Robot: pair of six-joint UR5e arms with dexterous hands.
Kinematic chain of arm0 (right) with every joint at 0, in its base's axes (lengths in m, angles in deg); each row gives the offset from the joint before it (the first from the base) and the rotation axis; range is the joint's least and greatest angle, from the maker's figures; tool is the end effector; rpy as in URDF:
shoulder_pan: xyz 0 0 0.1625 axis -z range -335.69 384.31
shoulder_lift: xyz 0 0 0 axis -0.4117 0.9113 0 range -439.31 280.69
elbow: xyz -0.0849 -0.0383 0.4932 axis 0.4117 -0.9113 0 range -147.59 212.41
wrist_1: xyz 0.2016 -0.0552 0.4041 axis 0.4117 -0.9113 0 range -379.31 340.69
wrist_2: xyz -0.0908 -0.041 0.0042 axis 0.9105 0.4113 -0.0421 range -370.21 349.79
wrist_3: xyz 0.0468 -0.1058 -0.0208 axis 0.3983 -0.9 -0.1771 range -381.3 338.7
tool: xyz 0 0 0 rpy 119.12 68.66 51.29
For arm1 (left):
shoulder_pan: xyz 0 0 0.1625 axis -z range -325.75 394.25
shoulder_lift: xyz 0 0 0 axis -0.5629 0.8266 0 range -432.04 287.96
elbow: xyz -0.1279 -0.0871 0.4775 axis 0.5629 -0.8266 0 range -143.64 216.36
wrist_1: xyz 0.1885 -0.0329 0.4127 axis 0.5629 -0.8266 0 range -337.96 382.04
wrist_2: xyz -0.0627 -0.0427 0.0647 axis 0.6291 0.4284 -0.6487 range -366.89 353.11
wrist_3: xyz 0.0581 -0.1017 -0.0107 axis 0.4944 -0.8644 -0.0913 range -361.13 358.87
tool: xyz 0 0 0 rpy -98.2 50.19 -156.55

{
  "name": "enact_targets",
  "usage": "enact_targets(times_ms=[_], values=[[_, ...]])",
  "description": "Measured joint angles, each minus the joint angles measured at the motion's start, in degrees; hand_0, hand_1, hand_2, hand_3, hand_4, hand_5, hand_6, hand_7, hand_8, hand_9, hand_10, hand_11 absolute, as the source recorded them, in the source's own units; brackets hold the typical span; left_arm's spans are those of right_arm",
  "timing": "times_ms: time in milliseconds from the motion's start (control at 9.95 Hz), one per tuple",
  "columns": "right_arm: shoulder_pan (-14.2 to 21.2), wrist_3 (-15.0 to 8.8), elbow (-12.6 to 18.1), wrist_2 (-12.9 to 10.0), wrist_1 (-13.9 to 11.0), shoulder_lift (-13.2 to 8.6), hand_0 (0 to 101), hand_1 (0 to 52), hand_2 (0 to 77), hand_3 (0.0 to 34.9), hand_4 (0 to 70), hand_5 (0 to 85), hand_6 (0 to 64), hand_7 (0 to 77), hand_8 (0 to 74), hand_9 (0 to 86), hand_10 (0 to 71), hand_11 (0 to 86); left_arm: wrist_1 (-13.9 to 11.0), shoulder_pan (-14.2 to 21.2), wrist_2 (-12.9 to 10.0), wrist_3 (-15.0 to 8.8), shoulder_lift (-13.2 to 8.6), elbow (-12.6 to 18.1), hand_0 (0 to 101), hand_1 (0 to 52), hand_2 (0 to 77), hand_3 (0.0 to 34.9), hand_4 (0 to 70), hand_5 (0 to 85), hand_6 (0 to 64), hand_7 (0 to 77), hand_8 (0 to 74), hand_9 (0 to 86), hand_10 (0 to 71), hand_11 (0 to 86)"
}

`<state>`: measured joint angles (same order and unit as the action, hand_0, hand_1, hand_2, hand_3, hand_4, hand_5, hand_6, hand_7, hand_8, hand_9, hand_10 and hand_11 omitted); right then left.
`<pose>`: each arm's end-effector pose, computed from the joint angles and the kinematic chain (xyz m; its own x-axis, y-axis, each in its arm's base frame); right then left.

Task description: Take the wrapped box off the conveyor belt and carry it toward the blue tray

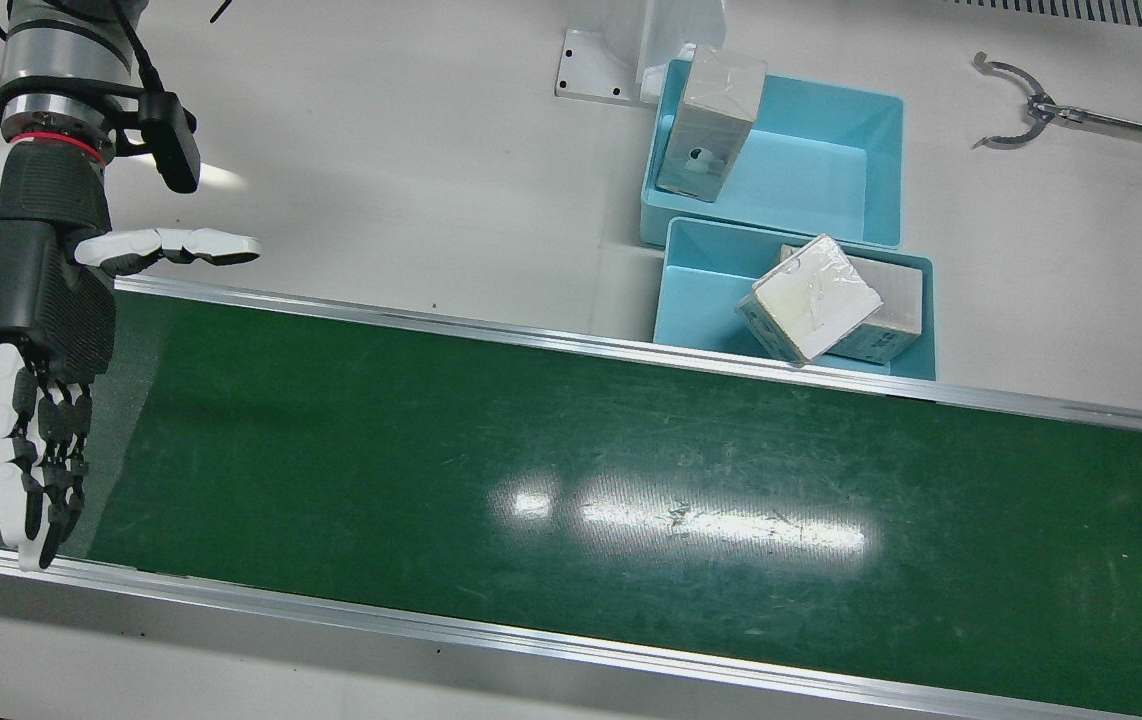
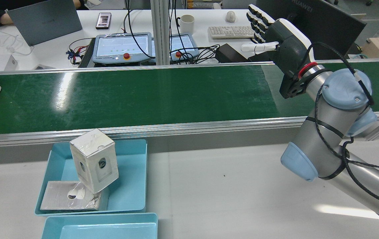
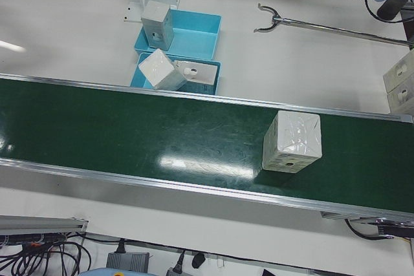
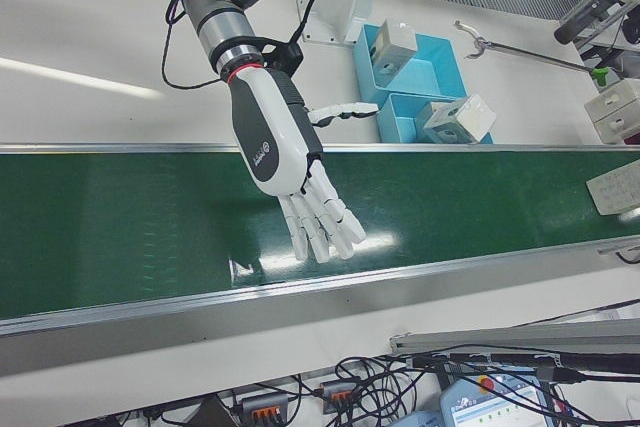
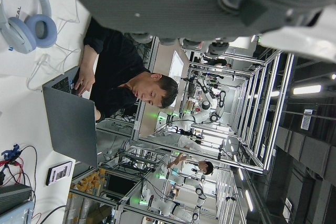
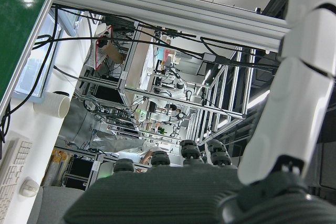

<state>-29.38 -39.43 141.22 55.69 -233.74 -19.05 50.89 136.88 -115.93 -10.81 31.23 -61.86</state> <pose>-0.2479 -0.6435 0.3428 -0.9669 0.1492 0.2071 -0.1646 0.2555 -0.9527 -0.2276 -0.5818 0.6049 -0.9743 -0.0864 0.2080 -0.1947 -0.1416 -0.9706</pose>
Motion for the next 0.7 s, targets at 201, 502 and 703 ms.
enact_targets(times_ms=[201,502,703], values=[[0.0,0.1,0.0,0.0,0.0,0.0,42,10.4,11.4,11.6,0.0,8.7,0.0,0.5,1.6,1.6,0.0,1.1,0.0,0.0,0.0,0.0,0.0,0.0,0,0.0,0.5,0.0,0.0,1.1,0.0,0.0,0.0,0.0,0.5,0.0],[0.2,0.1,0.3,0.0,-0.1,0.0,42,12.0,13.1,2.9,2.2,10.9,0.0,0.5,2.2,1.6,0.0,1.1,0.0,0.0,0.0,0.0,0.0,0.0,0,0.0,1.1,0.0,0.0,1.1,0.0,0.0,0.0,0.0,0.0,0.0],[0.2,0.2,0.7,0.0,-0.2,0.1,45,15.3,15.8,2.3,1.1,12.0,0.0,0.5,2.2,1.6,0.0,1.1,0.0,0.0,0.0,0.0,0.0,0.0,0,0.0,0.5,0.0,0.0,1.1,0.0,0.0,0.0,0.0,0.5,0.0]])
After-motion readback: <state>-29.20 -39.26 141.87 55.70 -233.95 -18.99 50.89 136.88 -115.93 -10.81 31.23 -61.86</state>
